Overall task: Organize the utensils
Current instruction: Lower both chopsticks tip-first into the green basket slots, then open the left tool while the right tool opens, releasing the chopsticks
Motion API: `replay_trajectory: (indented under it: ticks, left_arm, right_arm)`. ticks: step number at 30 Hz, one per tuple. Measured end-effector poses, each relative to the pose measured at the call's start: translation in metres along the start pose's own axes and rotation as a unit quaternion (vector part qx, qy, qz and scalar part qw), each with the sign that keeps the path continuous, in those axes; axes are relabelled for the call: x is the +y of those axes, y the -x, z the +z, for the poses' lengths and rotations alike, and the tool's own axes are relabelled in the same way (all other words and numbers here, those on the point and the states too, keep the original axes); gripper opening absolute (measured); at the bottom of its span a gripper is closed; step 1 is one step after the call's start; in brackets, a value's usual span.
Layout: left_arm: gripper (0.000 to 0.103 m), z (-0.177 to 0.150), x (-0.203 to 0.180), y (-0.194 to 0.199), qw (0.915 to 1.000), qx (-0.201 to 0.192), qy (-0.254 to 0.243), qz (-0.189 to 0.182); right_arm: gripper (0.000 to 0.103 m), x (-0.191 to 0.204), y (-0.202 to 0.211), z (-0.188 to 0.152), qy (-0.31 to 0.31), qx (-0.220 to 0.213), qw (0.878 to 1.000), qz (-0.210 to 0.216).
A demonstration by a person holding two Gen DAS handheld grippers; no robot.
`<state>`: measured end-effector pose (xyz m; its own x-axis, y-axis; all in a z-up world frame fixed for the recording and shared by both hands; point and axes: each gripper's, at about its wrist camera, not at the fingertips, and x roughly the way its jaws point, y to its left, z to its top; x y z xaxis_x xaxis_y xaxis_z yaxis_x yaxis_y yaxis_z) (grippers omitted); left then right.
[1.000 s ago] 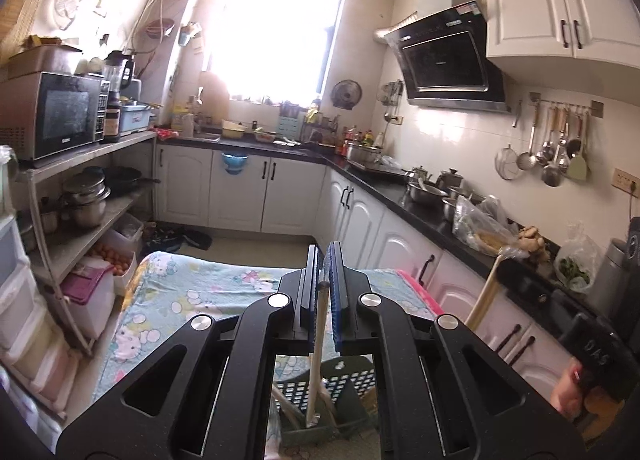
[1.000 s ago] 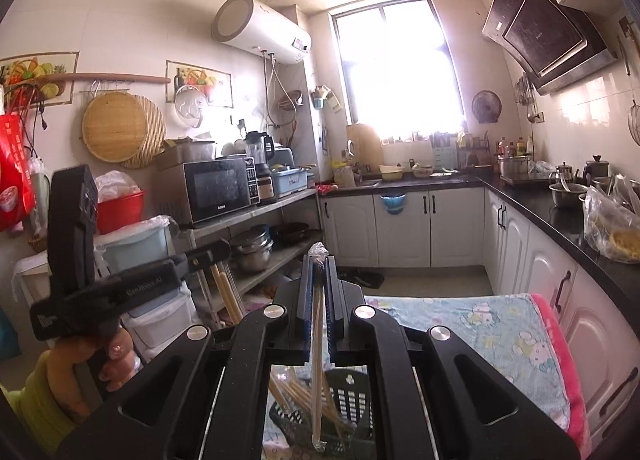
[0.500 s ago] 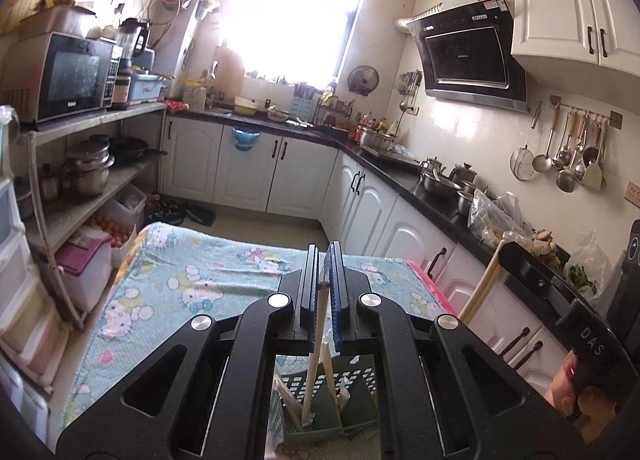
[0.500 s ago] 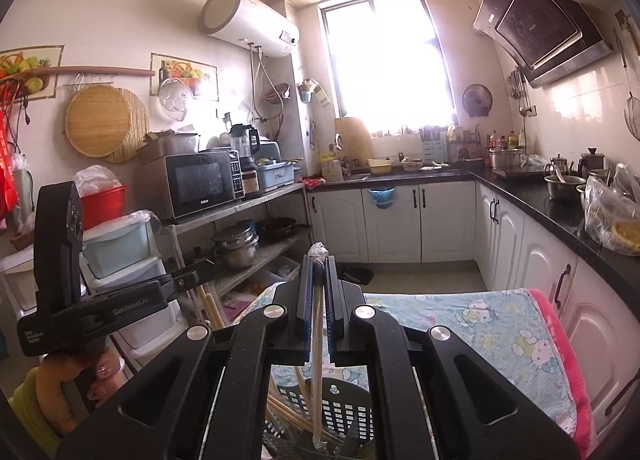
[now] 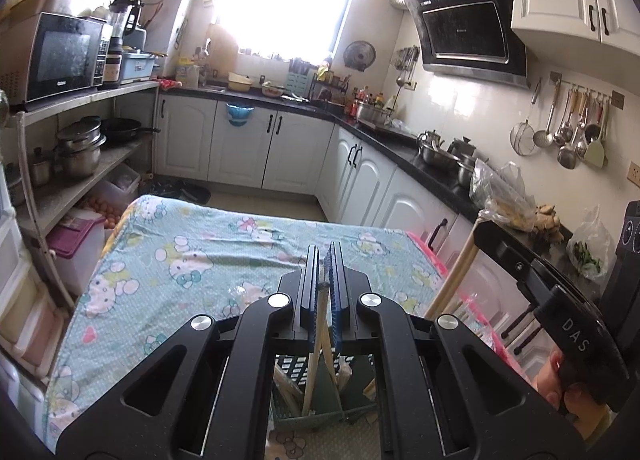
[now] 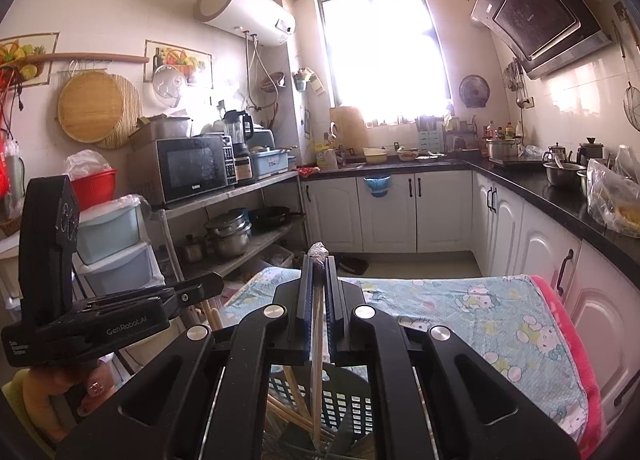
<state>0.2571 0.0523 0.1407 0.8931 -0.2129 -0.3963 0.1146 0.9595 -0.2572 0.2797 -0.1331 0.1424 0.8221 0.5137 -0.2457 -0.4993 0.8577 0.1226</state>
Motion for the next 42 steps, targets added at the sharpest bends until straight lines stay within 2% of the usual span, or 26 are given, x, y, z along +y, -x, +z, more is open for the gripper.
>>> replay_trajectory:
  ticks: [12,23,27,31,32,34,36,38,42]
  left_arm:
    - [0.003,-0.023,0.006,-0.011,0.9998,0.019,0.005,0.000]
    - [0.003,-0.040,0.016,-0.005,0.9992,0.032,0.023,0.002]
    - [0.003,-0.043,0.018,0.002,0.9991,0.031,0.027,0.002]
    - [0.004,-0.047,0.018,0.009,0.9991,0.032,0.029,0.003]
    - [0.005,-0.048,0.018,0.010,0.9990,0.032,0.030,0.003]
    - [0.016,-0.050,0.019,0.013,0.9989,0.033,0.032,0.003]
    - [0.023,-0.053,0.020,0.017,0.9989,0.033,0.034,0.006]
    - [0.024,-0.057,0.022,0.021,0.9988,0.033,0.037,0.006]
    - [0.033,-0.060,0.023,0.026,0.9986,0.035,0.041,0.005]
  right_arm:
    - [0.006,-0.004,-0.020,-0.029,0.003,0.042,0.999,-0.021]
    - [0.007,-0.014,-0.014,-0.048,-0.023,0.066,0.997,-0.034]
    - [0.017,-0.016,-0.005,-0.051,-0.028,0.069,0.997,-0.037]
    - [0.021,-0.016,0.002,-0.054,-0.029,0.072,0.996,-0.040]
    - [0.022,-0.016,0.004,-0.055,-0.030,0.073,0.996,-0.040]
    - [0.025,-0.016,0.007,-0.056,-0.032,0.074,0.996,-0.040]
    - [0.026,-0.017,0.011,-0.057,-0.034,0.075,0.996,-0.042]
    - [0.027,-0.018,0.015,-0.060,-0.037,0.076,0.996,-0.042]
    - [0.035,-0.017,0.022,-0.064,-0.035,0.079,0.995,-0.042]
